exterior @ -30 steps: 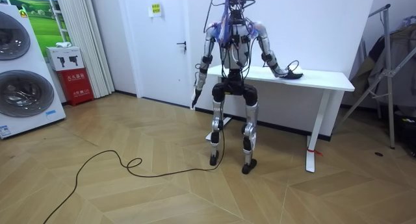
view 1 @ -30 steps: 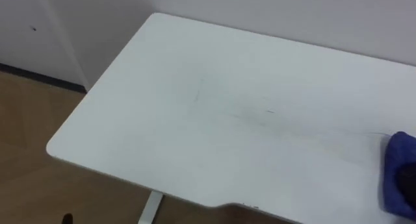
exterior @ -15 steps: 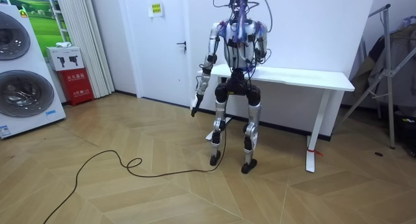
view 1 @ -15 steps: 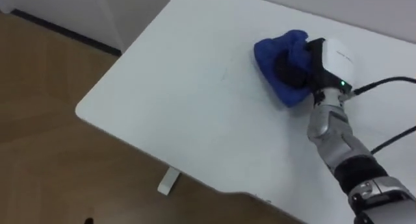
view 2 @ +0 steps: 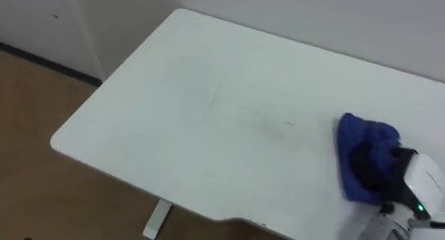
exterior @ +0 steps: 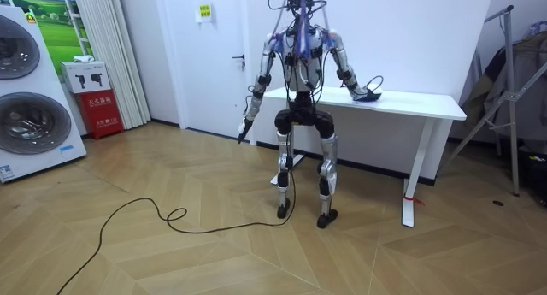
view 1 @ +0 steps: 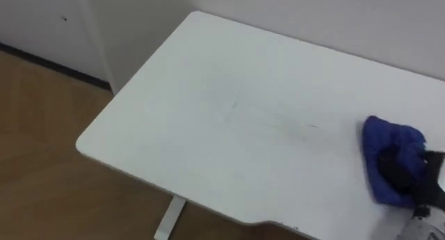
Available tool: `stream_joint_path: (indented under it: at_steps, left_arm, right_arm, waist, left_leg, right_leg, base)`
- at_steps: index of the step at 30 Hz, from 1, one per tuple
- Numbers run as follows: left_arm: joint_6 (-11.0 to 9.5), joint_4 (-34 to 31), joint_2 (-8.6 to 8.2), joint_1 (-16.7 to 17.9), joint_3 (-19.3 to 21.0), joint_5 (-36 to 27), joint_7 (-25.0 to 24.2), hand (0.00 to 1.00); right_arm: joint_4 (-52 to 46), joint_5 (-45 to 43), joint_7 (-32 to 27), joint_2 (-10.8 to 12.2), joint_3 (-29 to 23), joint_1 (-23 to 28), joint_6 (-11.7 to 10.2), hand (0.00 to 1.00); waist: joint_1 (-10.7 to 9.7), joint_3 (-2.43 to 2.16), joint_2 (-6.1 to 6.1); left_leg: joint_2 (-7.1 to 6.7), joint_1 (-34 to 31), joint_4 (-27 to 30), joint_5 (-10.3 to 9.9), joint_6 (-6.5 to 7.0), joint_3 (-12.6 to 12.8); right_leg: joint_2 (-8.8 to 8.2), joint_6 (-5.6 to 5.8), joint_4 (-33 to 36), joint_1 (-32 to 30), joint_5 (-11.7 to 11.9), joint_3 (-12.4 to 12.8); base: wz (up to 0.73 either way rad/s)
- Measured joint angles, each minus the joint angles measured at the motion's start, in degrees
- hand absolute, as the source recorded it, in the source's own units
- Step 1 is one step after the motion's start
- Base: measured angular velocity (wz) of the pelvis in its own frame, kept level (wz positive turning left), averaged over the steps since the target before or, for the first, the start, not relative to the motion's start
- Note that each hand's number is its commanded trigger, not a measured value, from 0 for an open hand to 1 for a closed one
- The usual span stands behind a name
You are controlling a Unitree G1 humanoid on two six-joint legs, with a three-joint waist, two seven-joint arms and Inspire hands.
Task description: Wipe table
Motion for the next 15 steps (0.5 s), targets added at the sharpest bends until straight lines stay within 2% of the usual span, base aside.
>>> stream_joint_path:
  at_steps: [1, 2, 3, 4, 5, 6, 7, 8, 9, 10, 11, 12, 13, 14, 15]
  left_arm:
    - [-0.62, 0.10, 0.10, -0.50, -0.56, -0.10, 0.07, 0.00]
    - [-1.78, 0.94, 0.30, -1.51, -1.82, -0.41, 0.12, 0.00]
    - [-3.11, 2.00, 0.26, -3.08, -2.92, -0.37, 0.04, 0.00]
    - [-3.60, 3.26, 0.20, -4.02, -3.43, -0.19, 0.02, 0.00]
    - [-3.75, 5.40, 0.18, -6.38, -4.93, 0.12, -0.20, 0.00]
    - [-3.75, 6.43, 0.10, -7.59, -5.87, 0.19, -0.34, 0.00]
    - [-3.51, 8.92, -0.04, -9.79, -7.67, 0.54, -0.87, 0.00]
    - [-2.72, 9.81, -0.28, -11.79, -8.49, 0.56, -1.36, 0.00]
    - [-1.83, 9.67, -0.41, -13.63, -8.85, 0.37, -1.40, 0.00]
    - [-1.51, 9.61, -0.30, -14.93, -9.62, -0.02, -1.44, 0.00]
    - [-1.55, 9.57, -0.77, -16.01, -10.72, -1.07, -1.56, 0.00]
    - [-1.74, 9.50, -1.31, -16.10, -10.81, -1.21, -1.87, 0.00]
    - [-1.76, 9.39, -1.69, -16.18, -10.64, -1.24, -2.88, 0.00]
    - [-1.58, 9.55, -1.82, -15.40, -10.33, -0.85, -3.66, 0.00]
    - [-1.51, 9.53, -1.83, -14.65, -10.30, -1.01, -3.96, 0.00]
  right_arm:
    - [-0.12, 0.11, -0.09, 0.38, 0.26, -0.14, 0.65, 1.00]
    - [-0.59, 1.36, -0.21, 1.09, 1.22, -1.06, 2.67, 1.00]
    - [-1.14, 1.66, -0.25, 2.85, 2.07, -3.23, 5.32, 1.00]
    - [-1.12, 1.63, -0.26, 3.59, 2.69, -4.75, 6.70, 1.00]
    - [-1.33, 1.42, -0.14, 5.11, 4.05, -8.32, 9.42, 1.00]
    - [-1.65, 1.45, 0.01, 5.94, 5.30, -10.54, 10.84, 1.00]
    - [-3.17, 1.13, 1.15, 7.58, 8.78, -14.84, 13.24, 1.00]
    - [-4.74, -0.34, 4.08, 9.10, 12.85, -20.41, 14.16, 1.00]
    - [-5.44, -2.57, 6.87, 10.68, 17.35, -26.01, 13.76, 1.00]
    - [-5.35, -3.78, 8.22, 11.01, 19.90, -29.00, 12.99, 1.00]
    - [-5.28, -5.19, 10.57, 11.35, 23.52, -33.99, 11.13, 1.00]
    - [-5.30, -6.05, 11.18, 11.45, 25.00, -35.88, 10.23, 1.00]
    - [-5.62, -7.66, 11.99, 11.41, 26.74, -37.80, 9.00, 1.00]
    - [-5.66, -8.96, 12.39, 11.28, 26.50, -38.04, 8.34, 1.00]
    - [-5.52, -9.26, 12.59, 11.03, 25.88, -37.47, 8.05, 1.00]
  waist:
    - [0.13, 0.01, 0.04]
    - [1.53, 0.10, 0.26]
    - [3.84, 0.11, 0.42]
    - [4.63, 0.15, 0.48]
    - [5.93, 0.15, 0.47]
    - [6.76, 0.18, 0.40]
    - [8.16, 0.20, 0.39]
    - [9.37, 0.41, -0.05]
    - [10.21, 1.13, -0.81]
    - [11.01, 1.64, -1.37]
    - [13.65, 1.74, -0.95]
    - [14.77, 1.86, -0.03]
    - [15.46, 1.75, 0.09]
    - [15.20, 1.79, -0.15]
    - [15.12, 1.80, -0.25]
  left_leg:
    - [0.49, -0.01, 0.02, 0.05, -0.18, 0.02]
    - [1.79, -0.23, 0.07, 0.19, -0.88, 0.08]
    - [3.81, -0.82, 0.18, 0.38, -2.02, 0.91]
    - [4.76, -1.23, 0.37, 0.49, -2.60, 1.03]
    - [6.64, -2.30, 0.86, 0.76, -3.81, 1.07]
    - [7.52, -3.05, 0.99, 1.00, -4.41, 1.12]
    - [9.23, -4.45, 0.94, 1.70, -5.76, 1.09]
    - [10.34, -5.72, 0.66, 2.45, -7.18, 1.07]
    - [11.28, -6.68, 0.28, 3.40, -8.97, 0.82]
    - [11.79, -7.21, 0.21, 3.85, -10.19, 0.39]
    - [13.81, -8.56, 0.25, 4.84, -12.75, -0.31]
    - [15.36, -8.61, -0.41, 5.64, -13.22, -1.19]
    - [16.54, -8.64, -2.93, 8.13, -12.22, -2.09]
    - [17.38, -8.84, -4.53, 11.18, -11.30, -1.94]
    - [17.70, -8.84, -4.90, 12.37, -10.97, -1.82]
  right_leg:
    - [-0.57, 0.15, 0.98, -0.49, -0.20, 0.71]
    - [-1.39, -0.01, 1.84, -1.74, -0.57, 2.87]
    - [-1.69, 0.02, 1.15, -3.26, -0.52, 5.19]
    - [-1.84, 0.08, -0.45, -3.40, -0.31, 5.47]
    - [-1.86, 0.27, -4.02, -3.84, 0.35, 6.32]
    - [-1.84, 0.42, -5.86, -4.23, 1.15, 6.51]
    - [-1.91, 0.63, -9.24, -4.56, 3.65, 6.56]
    - [-1.91, 0.92, -11.22, -5.32, 6.18, 6.43]
    - [-1.81, 0.58, -11.22, -6.14, 7.26, 6.33]
    - [-1.52, 0.20, -10.43, -6.60, 7.53, 6.16]
    - [-0.01, 3.34, -6.60, -8.52, 4.59, 4.89]
    - [1.39, 2.11, -3.48, -9.97, 3.26, 4.30]
    - [2.42, 0.71, 0.96, -12.10, -0.53, 3.40]
    - [2.67, -0.48, 3.84, -12.98, -3.68, 1.76]
    - [2.77, -1.01, 4.95, -12.92, -5.09, 1.04]
  base:
    - [-0.29]
    - [-0.52]
    - [-0.61]
    - [-0.65]
    - [-0.40]
    - [-0.38]
    - [-0.29]
    - [-0.19]
    - [-0.07]
    - [0.00]
    - [-0.04]
    - [0.13]
    - [0.44]
    - [0.63]
    - [0.73]
